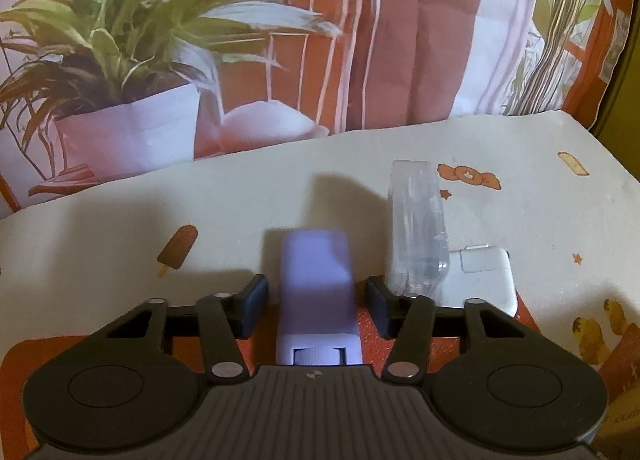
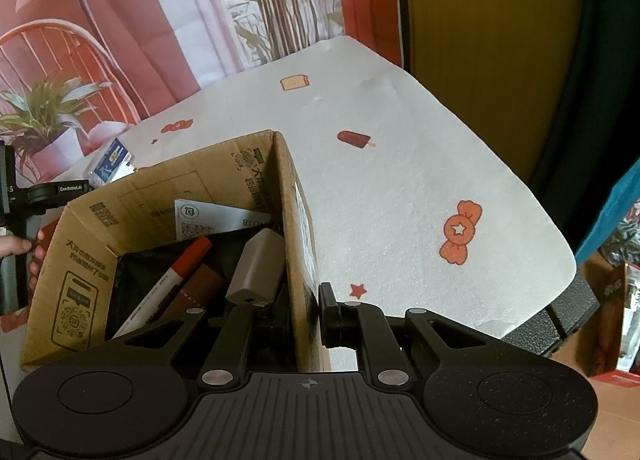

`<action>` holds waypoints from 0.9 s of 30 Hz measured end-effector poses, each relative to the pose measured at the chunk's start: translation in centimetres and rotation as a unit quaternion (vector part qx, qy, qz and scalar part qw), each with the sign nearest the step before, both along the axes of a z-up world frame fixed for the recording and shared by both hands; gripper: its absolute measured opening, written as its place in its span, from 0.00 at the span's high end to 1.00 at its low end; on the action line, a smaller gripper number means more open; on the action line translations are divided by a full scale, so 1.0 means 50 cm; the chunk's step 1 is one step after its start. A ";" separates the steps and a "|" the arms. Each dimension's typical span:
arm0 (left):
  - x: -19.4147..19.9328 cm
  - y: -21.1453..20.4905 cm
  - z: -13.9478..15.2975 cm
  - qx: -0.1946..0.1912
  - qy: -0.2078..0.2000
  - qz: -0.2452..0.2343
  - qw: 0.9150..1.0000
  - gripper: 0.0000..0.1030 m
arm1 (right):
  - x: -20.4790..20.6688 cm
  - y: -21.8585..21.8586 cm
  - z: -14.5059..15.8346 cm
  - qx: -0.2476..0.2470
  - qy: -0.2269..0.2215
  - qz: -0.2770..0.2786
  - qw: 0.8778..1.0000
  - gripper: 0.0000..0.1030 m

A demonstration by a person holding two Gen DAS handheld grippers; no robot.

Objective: Organize rigid objects
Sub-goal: 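Close the left gripper around the purple stick, then lift the purple stick with the left gripper and lower it into the box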

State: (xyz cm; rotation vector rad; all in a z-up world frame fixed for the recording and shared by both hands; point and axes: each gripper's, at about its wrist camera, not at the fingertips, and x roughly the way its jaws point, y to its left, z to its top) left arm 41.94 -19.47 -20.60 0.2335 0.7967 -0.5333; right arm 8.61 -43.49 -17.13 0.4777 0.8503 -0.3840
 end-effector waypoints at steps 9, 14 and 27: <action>-0.035 0.016 0.003 0.002 0.007 -0.020 1.000 0.59 | 0.004 0.001 -0.006 -0.002 0.002 -0.002 1.000 0.89; -0.092 0.041 0.004 0.002 0.013 -0.032 0.999 0.59 | 0.004 0.002 -0.010 -0.003 0.001 -0.004 1.000 0.89; -0.277 0.126 0.009 -0.040 0.049 -0.017 0.998 0.59 | 0.003 -0.002 -0.024 0.004 -0.007 -0.002 1.000 0.87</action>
